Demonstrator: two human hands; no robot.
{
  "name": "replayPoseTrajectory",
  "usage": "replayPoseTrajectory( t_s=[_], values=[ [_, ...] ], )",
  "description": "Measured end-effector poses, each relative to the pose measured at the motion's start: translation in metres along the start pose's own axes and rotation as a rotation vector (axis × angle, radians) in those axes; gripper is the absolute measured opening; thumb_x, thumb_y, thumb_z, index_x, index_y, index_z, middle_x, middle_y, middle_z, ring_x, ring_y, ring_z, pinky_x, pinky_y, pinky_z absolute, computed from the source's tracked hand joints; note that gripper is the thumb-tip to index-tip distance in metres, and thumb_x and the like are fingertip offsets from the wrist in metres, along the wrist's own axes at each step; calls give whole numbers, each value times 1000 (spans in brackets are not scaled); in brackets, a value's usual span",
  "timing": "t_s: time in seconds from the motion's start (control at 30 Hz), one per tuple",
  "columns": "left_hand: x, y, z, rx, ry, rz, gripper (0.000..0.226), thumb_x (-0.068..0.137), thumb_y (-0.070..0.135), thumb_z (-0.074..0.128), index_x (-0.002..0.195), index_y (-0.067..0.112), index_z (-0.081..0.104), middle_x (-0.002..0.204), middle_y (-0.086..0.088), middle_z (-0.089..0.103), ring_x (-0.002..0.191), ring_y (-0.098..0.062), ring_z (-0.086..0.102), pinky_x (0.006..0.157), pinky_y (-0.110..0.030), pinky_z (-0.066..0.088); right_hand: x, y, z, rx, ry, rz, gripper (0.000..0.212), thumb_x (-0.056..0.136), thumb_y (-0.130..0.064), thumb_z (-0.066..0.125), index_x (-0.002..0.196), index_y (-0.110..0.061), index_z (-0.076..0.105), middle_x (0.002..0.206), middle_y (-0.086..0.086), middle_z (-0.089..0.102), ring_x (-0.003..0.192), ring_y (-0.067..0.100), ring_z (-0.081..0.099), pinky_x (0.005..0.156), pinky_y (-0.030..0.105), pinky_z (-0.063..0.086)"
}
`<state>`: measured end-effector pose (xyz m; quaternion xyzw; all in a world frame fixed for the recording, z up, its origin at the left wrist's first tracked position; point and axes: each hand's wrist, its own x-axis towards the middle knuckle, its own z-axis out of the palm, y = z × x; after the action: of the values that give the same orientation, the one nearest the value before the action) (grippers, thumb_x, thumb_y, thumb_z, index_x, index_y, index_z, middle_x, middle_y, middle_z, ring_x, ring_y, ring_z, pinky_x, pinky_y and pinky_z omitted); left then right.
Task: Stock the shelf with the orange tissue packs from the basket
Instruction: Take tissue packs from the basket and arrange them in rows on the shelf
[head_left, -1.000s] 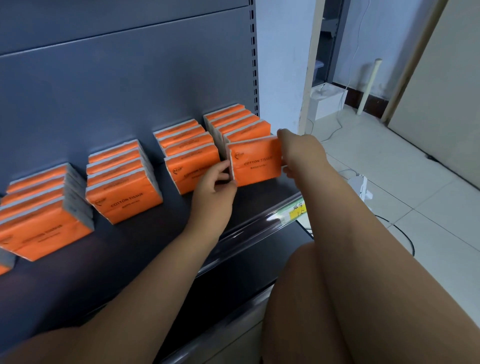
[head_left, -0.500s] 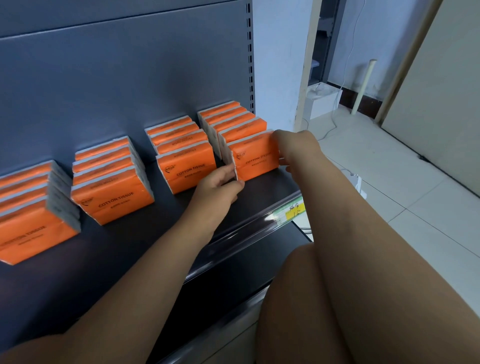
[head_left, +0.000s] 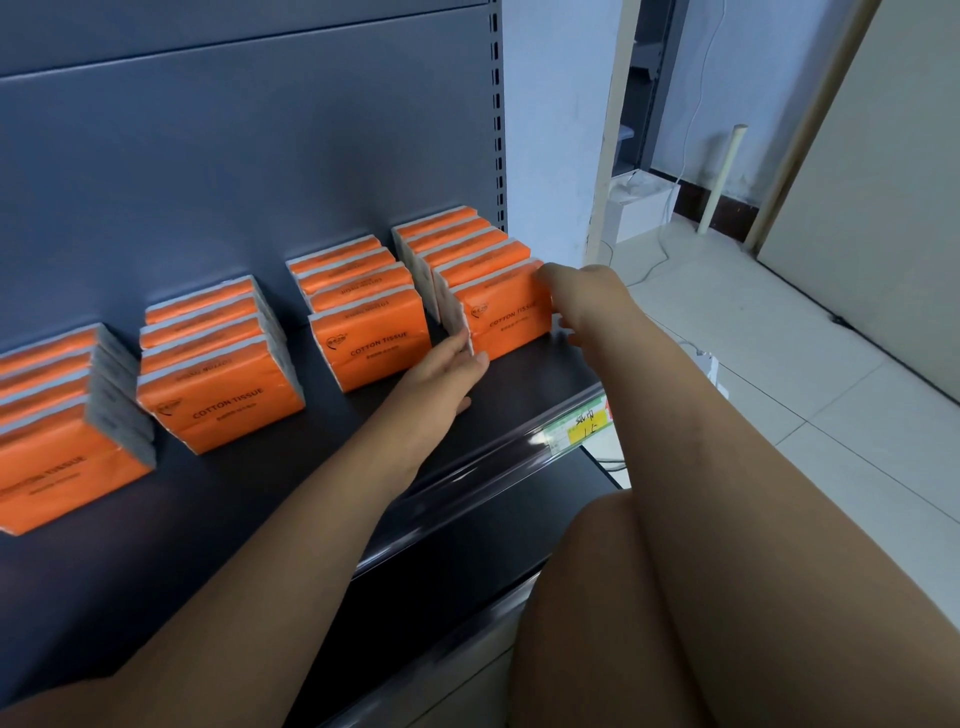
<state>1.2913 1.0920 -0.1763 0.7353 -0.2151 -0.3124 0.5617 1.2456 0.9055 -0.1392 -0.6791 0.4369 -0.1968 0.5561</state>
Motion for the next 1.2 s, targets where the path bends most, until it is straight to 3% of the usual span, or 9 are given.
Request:
replayPoseTrajectory(
  t_s=[0.17, 0.27, 0.4, 0.5, 0.67, 0.77, 0.93, 1.07, 1.2],
  values=[
    [3, 4, 0, -49, -9, -5, 54, 105, 41, 56, 157, 37, 40, 152, 16, 48, 133, -10, 53, 115, -38, 44, 0, 1, -1, -83, 4, -71, 33, 89, -37, 59, 111, -13, 60, 95, 1, 59, 92, 20, 60, 95, 44, 52],
    [2, 7, 1, -81, 18, -3, 49, 106, 41, 54, 153, 33, 46, 141, 16, 54, 128, -9, 56, 106, -33, 50, -3, 0, 0, -141, -8, -102, 32, 90, -36, 57, 110, -11, 60, 93, 0, 58, 83, 16, 56, 79, 36, 48],
    [-3, 13, 7, -187, 198, -1, 12, 108, 40, 50, 109, 37, 61, 124, 7, 65, 114, -17, 65, 96, -37, 56, -13, -1, -3, -332, -41, -106, 27, 92, -37, 53, 108, -16, 57, 95, 1, 60, 90, 22, 58, 74, 35, 41],
    [-11, 17, 7, -132, 267, 83, 17, 109, 40, 48, 99, 42, 61, 114, 12, 68, 111, -13, 66, 101, -41, 55, -28, -2, -2, -512, -27, -111, 28, 90, -37, 50, 107, -16, 55, 90, 1, 56, 98, 29, 58, 76, 36, 42],
    [-31, 24, -6, 193, 327, 324, 27, 106, 45, 48, 127, 37, 64, 119, 19, 66, 118, -4, 60, 100, -26, 47, -67, -14, 21, -711, 51, -299, 49, 94, -51, 46, 122, -13, 59, 120, 12, 62, 118, 35, 56, 89, 43, 49],
    [-47, 21, -19, 413, 417, 490, 27, 106, 38, 49, 128, 34, 63, 118, 16, 69, 113, -4, 63, 96, -31, 50, -88, -21, 41, -794, 24, -486, 62, 101, -60, 38, 137, -11, 52, 144, 11, 53, 139, 33, 42, 109, 50, 42],
    [-81, 17, -58, 202, 530, 387, 21, 106, 28, 53, 117, 39, 67, 106, 22, 72, 100, 4, 65, 100, -39, 54, -116, -33, 76, -817, -65, -776, 76, 99, -58, 43, 158, -12, 31, 168, 9, 26, 158, 31, 14, 126, 49, 20],
    [-121, 16, -108, 566, 766, 458, 32, 102, 35, 54, 130, 24, 64, 127, 4, 70, 117, -12, 61, 100, -28, 45, -149, -44, 115, -693, -67, -946, 80, 93, -60, 30, 154, -9, 40, 163, 13, 37, 154, 33, 25, 125, 47, 23],
    [-171, 4, -159, 833, 951, 319, 42, 105, 41, 47, 135, 14, 58, 133, -7, 65, 124, -24, 54, 99, -38, 41, -201, -49, 160, -589, -170, -1053, 79, 95, -61, 26, 155, -11, 39, 164, 12, 36, 154, 32, 26, 124, 49, 25]
  ],
)
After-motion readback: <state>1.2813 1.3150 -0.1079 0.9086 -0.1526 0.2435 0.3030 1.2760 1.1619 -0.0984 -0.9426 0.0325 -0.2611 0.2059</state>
